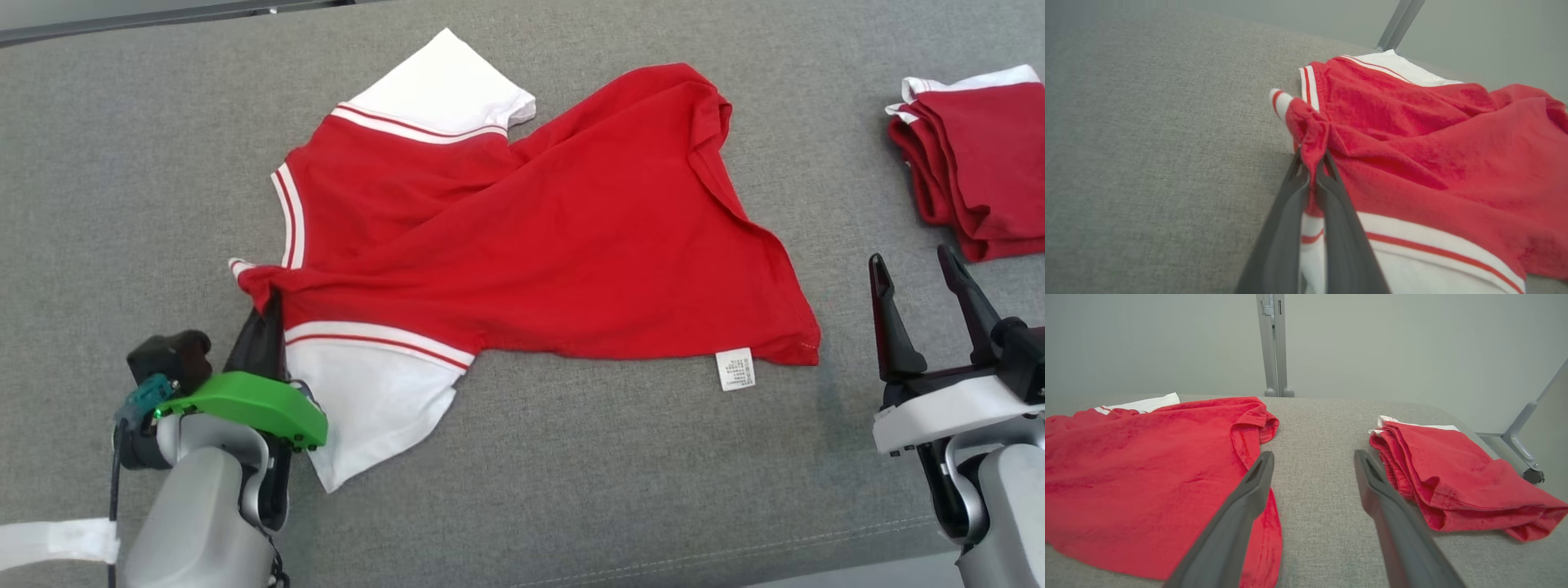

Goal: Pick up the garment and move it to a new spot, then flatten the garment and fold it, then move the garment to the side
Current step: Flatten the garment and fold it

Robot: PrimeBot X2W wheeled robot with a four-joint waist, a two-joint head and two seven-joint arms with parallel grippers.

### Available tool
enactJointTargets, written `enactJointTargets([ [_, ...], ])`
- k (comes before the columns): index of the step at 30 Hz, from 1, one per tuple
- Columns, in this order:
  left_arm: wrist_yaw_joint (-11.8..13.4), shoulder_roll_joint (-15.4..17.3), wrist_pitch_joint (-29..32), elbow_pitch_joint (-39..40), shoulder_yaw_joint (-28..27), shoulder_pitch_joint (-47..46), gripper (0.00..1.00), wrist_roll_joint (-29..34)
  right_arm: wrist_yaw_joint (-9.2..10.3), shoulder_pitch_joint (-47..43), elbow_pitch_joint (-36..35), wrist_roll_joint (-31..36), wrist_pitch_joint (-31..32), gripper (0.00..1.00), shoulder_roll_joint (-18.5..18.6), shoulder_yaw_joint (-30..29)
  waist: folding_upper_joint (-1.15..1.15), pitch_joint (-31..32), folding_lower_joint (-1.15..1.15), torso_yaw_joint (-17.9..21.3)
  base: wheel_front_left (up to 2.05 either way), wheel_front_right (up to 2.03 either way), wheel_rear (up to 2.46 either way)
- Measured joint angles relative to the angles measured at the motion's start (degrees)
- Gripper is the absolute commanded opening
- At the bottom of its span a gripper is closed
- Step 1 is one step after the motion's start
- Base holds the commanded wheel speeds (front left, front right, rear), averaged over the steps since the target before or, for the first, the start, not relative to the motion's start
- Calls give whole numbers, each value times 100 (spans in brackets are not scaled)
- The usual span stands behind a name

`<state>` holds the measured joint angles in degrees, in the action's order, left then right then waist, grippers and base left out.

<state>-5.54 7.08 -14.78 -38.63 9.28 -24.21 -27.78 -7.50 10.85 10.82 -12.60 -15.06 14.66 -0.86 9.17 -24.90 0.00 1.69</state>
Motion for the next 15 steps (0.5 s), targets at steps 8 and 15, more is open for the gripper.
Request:
enactJointTargets([
  [8, 36, 332, -18, -392, -130, -715, 0, 145, 0, 198, -65, 55, 0, 100, -46, 25, 0, -294, 0, 54, 0, 0, 0],
  [15, 94, 609, -19, -648, -316, -960, 0, 188, 0, 244, -29, 120, 0, 100, -91, -141, -1, -447, 0, 158, 0, 0, 0],
])
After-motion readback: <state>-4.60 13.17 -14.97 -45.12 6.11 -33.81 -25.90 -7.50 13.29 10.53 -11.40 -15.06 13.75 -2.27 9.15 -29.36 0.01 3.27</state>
